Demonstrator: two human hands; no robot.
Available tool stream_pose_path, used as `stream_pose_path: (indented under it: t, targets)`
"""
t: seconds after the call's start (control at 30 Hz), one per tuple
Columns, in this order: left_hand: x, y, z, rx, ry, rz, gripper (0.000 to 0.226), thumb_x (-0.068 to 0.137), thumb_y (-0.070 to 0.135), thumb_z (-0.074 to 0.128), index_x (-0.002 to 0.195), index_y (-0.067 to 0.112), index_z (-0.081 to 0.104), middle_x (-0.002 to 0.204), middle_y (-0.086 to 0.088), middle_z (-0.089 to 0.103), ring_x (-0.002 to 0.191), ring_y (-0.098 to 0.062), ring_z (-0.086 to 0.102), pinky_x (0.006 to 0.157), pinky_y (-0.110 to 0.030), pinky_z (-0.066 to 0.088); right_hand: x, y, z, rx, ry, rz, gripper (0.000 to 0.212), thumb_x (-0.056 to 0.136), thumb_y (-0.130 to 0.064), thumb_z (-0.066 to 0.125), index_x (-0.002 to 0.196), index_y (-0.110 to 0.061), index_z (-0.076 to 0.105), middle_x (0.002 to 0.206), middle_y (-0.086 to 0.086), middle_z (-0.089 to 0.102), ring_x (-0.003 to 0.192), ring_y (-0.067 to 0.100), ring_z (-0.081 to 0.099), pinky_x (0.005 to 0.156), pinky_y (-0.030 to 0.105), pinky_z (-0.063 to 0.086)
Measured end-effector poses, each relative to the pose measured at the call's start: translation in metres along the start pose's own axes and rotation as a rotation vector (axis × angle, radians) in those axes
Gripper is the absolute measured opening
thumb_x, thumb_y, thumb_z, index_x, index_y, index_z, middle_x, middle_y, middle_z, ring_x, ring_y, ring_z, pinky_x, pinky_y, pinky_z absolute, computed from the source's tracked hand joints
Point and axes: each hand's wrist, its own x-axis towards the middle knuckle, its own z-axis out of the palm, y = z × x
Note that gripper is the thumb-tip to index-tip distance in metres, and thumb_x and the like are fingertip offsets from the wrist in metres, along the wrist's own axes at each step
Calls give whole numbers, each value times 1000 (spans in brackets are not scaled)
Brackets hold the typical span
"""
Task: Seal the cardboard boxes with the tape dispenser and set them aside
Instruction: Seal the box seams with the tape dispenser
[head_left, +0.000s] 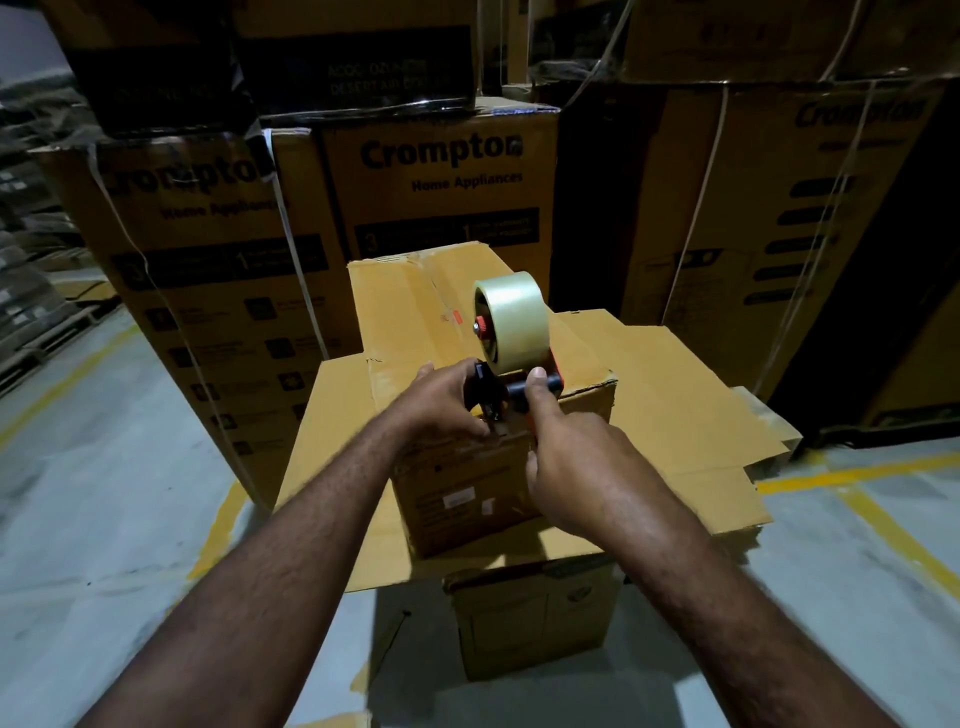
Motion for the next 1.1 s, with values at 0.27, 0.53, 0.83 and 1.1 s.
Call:
stream_pose_path:
  t: [0.27, 0.53, 0.83, 1.1]
  targets:
    - [6, -9, -1, 23, -29, 43, 46, 84, 19, 80, 117, 38, 55, 130, 7, 65, 132, -15, 46, 124, -53, 3, -10, 8, 4, 28, 1, -37, 91, 100, -24, 54, 154, -34, -19, 101, 3, 59, 83, 16, 59, 62, 29, 47]
    - [13, -21, 5, 192, -46, 91, 47, 89, 30, 76, 132, 24, 61, 153, -1, 51, 144, -29, 40, 124, -55, 2, -28, 17, 9, 24, 25, -52, 89, 101, -23, 50, 153, -35, -22, 98, 0, 56, 75, 9, 54, 61, 26, 47]
    - [1, -5, 8, 393, -60, 244, 52, 92, 10, 68, 137, 35, 58, 157, 1, 44, 148, -20, 32, 125, -56, 3, -56, 25, 21, 67, -27, 26, 86, 104, -26, 44, 150, -37, -28, 97, -2, 45, 72, 7, 45, 54, 24, 33]
    - [-1, -1, 3, 411, -123, 225, 52, 95, 7, 63, 140, 32, 55, 162, 7, 34, 155, -18, 15, 124, -58, -4, -69, 29, 24, 43, -57, 28, 92, 103, -22, 47, 148, -38, -32, 118, 5, 51, 84, 14, 53, 65, 27, 44]
